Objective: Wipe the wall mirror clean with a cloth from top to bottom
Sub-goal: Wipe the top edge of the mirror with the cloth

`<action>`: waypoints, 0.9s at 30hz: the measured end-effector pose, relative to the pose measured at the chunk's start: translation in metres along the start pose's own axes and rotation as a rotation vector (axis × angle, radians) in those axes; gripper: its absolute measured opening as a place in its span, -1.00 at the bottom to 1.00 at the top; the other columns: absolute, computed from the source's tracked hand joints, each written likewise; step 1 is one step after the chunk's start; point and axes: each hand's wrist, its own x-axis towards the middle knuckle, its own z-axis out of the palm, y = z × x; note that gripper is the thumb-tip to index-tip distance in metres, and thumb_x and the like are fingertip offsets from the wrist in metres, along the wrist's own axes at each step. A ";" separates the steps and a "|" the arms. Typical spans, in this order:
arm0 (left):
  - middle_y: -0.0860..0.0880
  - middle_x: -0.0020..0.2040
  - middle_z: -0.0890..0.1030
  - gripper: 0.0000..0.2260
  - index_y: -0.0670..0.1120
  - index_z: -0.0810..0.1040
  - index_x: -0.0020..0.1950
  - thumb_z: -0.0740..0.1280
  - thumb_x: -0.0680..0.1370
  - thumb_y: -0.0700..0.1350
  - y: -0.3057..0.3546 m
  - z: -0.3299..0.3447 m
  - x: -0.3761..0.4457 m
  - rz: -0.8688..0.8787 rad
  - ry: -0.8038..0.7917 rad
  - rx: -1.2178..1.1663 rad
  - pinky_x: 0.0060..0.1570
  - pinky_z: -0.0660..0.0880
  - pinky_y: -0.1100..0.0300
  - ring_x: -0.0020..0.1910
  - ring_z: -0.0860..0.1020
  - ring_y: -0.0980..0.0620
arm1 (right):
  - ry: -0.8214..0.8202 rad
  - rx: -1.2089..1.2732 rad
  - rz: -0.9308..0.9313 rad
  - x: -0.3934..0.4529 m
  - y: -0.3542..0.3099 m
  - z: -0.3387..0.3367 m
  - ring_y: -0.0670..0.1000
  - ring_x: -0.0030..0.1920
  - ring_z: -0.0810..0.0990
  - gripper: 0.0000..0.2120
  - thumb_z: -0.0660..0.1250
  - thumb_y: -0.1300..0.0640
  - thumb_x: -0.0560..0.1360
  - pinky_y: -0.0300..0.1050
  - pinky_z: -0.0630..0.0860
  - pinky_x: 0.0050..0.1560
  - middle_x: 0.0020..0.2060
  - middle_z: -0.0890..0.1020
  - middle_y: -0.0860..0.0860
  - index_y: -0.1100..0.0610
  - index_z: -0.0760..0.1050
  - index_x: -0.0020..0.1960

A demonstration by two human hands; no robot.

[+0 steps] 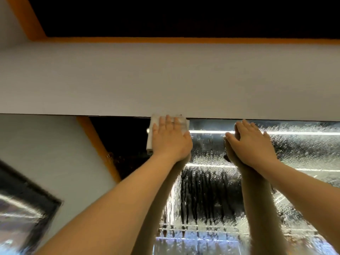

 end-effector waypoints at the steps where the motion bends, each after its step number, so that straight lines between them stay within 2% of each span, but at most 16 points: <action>1: -0.11 0.59 -0.20 -0.46 -0.11 -0.18 0.60 -0.15 0.68 0.09 -0.005 -0.001 0.000 0.011 -0.006 -0.004 0.49 -0.24 -0.03 0.56 -0.22 -0.09 | 0.000 -0.001 -0.001 0.000 0.000 0.000 0.07 0.56 0.01 -0.42 0.00 -0.17 0.64 0.15 -0.03 0.50 0.57 0.08 0.05 0.12 0.13 0.56; 6: -0.10 0.60 -0.16 -0.48 -0.09 -0.17 0.60 -0.12 0.69 0.07 -0.050 -0.014 -0.003 -0.002 -0.002 0.007 0.51 -0.20 -0.01 0.57 -0.17 -0.07 | -0.003 0.004 -0.009 0.000 0.001 0.000 0.09 0.56 0.03 -0.43 -0.01 -0.16 0.64 0.17 0.00 0.50 0.56 0.11 0.07 0.13 0.16 0.53; 10: -0.16 0.57 0.10 -0.53 -0.10 0.06 0.57 -0.06 0.68 0.03 -0.117 -0.019 -0.001 -0.177 0.069 0.037 0.50 -0.02 -0.08 0.55 0.04 -0.12 | 0.003 0.007 -0.006 -0.001 0.001 0.000 0.10 0.53 0.12 -0.45 -0.01 -0.16 0.62 0.21 0.07 0.49 0.51 0.24 0.09 0.16 0.24 0.47; 12: -0.15 0.52 0.18 -0.55 -0.09 0.15 0.53 -0.04 0.66 0.03 -0.127 -0.020 -0.001 -0.248 0.078 0.036 0.46 0.06 -0.10 0.51 0.11 -0.13 | 0.000 0.011 -0.003 -0.001 0.001 -0.001 0.09 0.54 0.08 -0.44 -0.01 -0.16 0.63 0.19 0.04 0.51 0.53 0.19 0.08 0.16 0.20 0.50; 14: -0.16 0.52 0.19 -0.54 -0.11 0.16 0.53 -0.02 0.66 0.03 -0.117 -0.021 -0.002 -0.301 0.073 0.034 0.45 0.08 -0.11 0.51 0.11 -0.14 | -0.007 0.011 -0.003 -0.002 0.001 -0.001 0.08 0.56 0.03 -0.42 -0.03 -0.16 0.64 0.16 0.00 0.51 0.56 0.11 0.06 0.15 0.13 0.54; 17: -0.14 0.60 -0.01 -0.49 -0.09 0.01 0.59 -0.03 0.68 0.05 -0.085 -0.021 -0.002 -0.355 0.047 -0.027 0.48 -0.04 -0.10 0.56 -0.05 -0.12 | 0.000 0.015 -0.012 -0.003 0.002 -0.001 0.08 0.56 0.01 -0.41 -0.04 -0.16 0.64 0.15 -0.01 0.51 0.57 0.10 0.06 0.14 0.10 0.55; 19: -0.13 0.60 -0.07 -0.49 -0.06 -0.05 0.60 -0.03 0.68 0.04 -0.052 -0.016 0.003 -0.282 0.043 -0.041 0.49 -0.10 -0.11 0.57 -0.10 -0.13 | -0.002 0.025 -0.013 -0.002 0.003 -0.001 0.07 0.56 -0.01 -0.41 -0.04 -0.16 0.64 0.14 -0.05 0.51 0.57 0.07 0.06 0.14 0.08 0.57; 23: -0.14 0.60 -0.07 -0.50 -0.05 -0.06 0.60 -0.07 0.68 0.04 0.022 -0.002 0.013 -0.063 0.044 -0.017 0.48 -0.12 -0.14 0.57 -0.11 -0.17 | -0.005 0.029 -0.013 -0.001 0.004 0.000 0.06 0.57 -0.04 -0.40 -0.04 -0.16 0.65 0.13 -0.09 0.51 0.58 0.03 0.05 0.14 0.04 0.58; 27: -0.14 0.60 -0.15 -0.47 -0.08 -0.12 0.60 -0.10 0.68 0.09 0.044 0.002 0.015 -0.052 0.012 -0.014 0.49 -0.19 -0.09 0.57 -0.17 -0.14 | 0.000 0.044 -0.014 0.000 0.005 0.001 0.06 0.56 -0.01 -0.41 -0.03 -0.15 0.64 0.14 -0.07 0.52 0.57 0.08 0.06 0.15 0.10 0.56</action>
